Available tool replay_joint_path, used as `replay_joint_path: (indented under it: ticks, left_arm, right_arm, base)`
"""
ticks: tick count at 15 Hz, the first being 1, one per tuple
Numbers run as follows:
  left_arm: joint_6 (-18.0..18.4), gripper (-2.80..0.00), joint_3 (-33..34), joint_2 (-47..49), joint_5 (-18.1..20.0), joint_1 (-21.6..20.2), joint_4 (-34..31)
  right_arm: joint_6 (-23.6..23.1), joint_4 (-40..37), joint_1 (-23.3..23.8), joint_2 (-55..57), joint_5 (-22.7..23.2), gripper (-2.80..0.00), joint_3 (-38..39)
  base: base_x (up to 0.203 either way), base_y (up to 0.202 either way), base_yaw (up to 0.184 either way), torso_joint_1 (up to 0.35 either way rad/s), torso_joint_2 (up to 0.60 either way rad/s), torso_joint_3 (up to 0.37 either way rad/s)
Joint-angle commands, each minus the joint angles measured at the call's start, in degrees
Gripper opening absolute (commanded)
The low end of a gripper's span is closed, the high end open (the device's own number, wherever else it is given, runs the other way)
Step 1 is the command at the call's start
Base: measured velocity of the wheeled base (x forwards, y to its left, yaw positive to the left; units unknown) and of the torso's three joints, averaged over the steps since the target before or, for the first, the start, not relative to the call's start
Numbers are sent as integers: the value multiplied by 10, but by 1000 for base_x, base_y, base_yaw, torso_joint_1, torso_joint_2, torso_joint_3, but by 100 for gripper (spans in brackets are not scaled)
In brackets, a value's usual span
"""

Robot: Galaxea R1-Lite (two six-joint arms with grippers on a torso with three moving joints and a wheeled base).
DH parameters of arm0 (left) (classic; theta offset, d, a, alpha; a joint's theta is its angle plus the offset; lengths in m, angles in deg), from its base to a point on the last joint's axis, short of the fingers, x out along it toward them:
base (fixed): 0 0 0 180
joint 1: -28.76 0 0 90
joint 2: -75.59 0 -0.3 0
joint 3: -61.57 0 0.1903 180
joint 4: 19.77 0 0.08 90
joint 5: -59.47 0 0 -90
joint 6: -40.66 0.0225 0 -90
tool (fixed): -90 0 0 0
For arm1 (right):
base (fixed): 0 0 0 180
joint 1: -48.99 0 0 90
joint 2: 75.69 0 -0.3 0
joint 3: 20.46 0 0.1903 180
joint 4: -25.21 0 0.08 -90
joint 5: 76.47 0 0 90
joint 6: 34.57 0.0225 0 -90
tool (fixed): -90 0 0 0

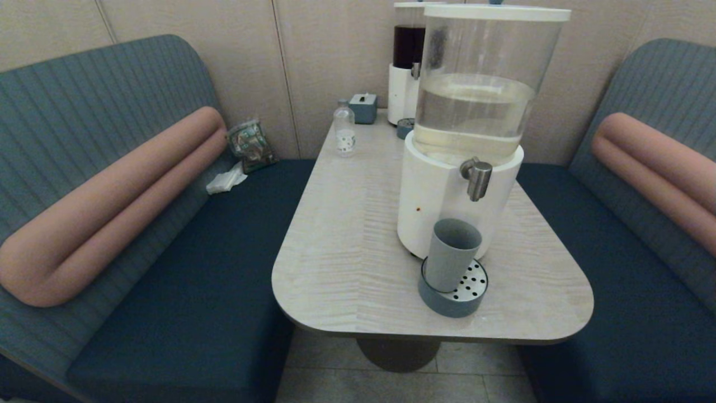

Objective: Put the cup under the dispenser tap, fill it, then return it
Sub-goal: Place the cup next to the water dispenser

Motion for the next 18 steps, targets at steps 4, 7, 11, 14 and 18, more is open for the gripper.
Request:
replay_joint_path:
  ticks: [4, 7, 11, 14, 18]
  left_arm:
    - [-14, -280, -42, 7, 6, 0, -5]
    - [-38, -280, -190, 110, 14, 2, -5]
    - [-115, -280, -352, 344, 63, 7, 5]
    - [-119, -280, -379, 511, 126, 8, 116]
    - [-99, 0, -343, 761, 201, 11, 486]
  right_arm:
    - [1, -1, 0, -1, 0, -280, 1]
    - [1, -1, 0, -1, 0, -280, 1]
    - [1, -1, 0, -1, 0, -280, 1]
    - [1, -1, 0, -1, 0, -280, 1]
    - [1, -1, 0, -1, 0, -280, 1]
  base:
    - [0, 0, 0, 0, 0, 0]
    - [0, 0, 0, 0, 0, 0]
    - [0, 0, 0, 0, 0, 0]
    - [0, 0, 0, 0, 0, 0]
    - [0, 0, 0, 0, 0, 0]
